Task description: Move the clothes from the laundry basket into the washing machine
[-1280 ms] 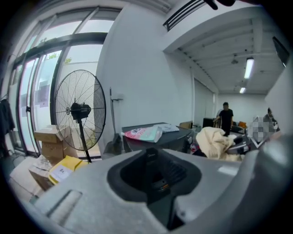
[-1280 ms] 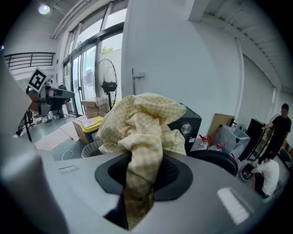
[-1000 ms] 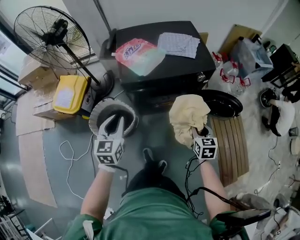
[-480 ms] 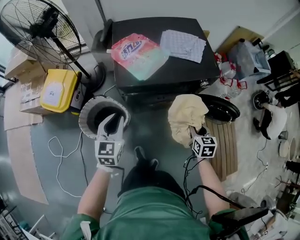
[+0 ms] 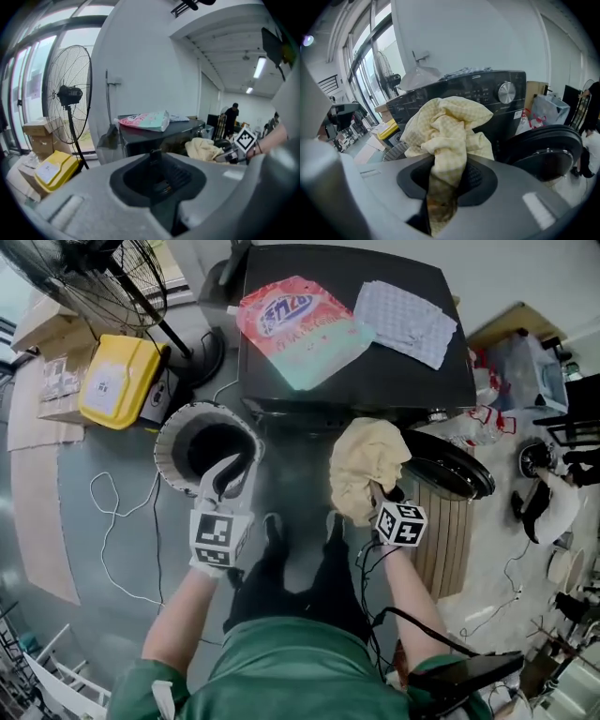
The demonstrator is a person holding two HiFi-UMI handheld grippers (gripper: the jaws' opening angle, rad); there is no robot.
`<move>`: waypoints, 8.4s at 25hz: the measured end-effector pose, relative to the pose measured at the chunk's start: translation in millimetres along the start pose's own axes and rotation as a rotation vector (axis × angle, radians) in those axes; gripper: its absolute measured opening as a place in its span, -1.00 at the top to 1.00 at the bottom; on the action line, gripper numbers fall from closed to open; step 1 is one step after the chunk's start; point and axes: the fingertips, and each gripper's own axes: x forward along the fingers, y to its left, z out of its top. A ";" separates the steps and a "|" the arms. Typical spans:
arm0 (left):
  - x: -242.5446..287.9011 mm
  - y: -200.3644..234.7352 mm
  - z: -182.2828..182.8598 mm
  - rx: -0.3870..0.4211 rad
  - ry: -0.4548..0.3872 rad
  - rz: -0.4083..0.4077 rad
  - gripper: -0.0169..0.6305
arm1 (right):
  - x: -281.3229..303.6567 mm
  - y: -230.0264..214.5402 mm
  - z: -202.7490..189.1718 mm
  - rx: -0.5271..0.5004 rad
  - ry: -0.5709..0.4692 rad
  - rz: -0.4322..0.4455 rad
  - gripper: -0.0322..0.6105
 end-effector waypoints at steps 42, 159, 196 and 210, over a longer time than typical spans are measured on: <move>33.6 -37.7 -235.1 -0.257 0.042 0.211 0.72 | 259.3 -60.9 -96.9 -0.120 0.163 0.213 0.58; 74.2 -30.0 -313.7 -0.393 0.088 0.175 0.73 | 411.3 -65.1 -31.2 -0.252 -0.118 0.064 0.78; 19.4 -28.5 -365.1 -0.479 0.088 0.248 0.73 | 410.9 -68.3 12.2 -0.279 -0.302 -0.031 0.83; 18.2 -21.0 -350.9 -0.460 0.083 0.238 0.73 | 416.4 -81.9 -98.4 -0.269 0.087 0.006 0.03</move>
